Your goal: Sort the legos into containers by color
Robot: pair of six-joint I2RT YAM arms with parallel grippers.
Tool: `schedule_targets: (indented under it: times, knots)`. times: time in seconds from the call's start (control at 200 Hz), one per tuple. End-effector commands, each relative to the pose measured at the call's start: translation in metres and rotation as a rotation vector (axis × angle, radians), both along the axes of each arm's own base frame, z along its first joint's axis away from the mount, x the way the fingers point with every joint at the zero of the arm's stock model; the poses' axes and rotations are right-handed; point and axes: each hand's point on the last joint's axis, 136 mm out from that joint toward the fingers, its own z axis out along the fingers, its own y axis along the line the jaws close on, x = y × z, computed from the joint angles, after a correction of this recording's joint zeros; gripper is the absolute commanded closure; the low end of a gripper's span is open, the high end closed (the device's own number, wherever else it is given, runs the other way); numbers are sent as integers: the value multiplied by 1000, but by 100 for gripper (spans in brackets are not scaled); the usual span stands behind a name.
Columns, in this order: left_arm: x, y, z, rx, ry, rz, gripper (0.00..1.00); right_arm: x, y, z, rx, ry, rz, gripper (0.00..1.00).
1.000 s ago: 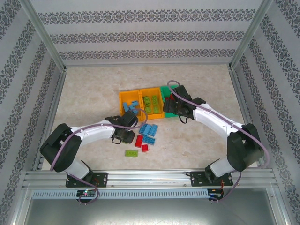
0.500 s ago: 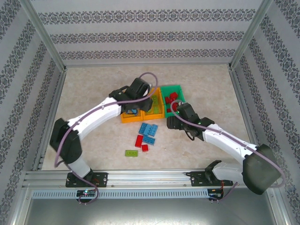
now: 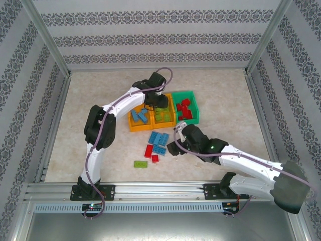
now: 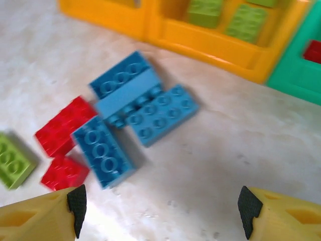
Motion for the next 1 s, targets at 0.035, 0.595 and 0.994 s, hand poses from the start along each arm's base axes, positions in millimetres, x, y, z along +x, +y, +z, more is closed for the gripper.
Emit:
schedule_targets:
  times: [0.035,0.595,0.994]
  knots:
    - [-5,-5,15,-64,32,22,36,-15,41,3,-34,-61,229,18]
    - [-33,93,106,-234,-121,216,1,-75,183,-50,-234,8,751,23]
    - [-77,162,96,-263,-119,347,1,-69,183,-85,-334,68,766,30]
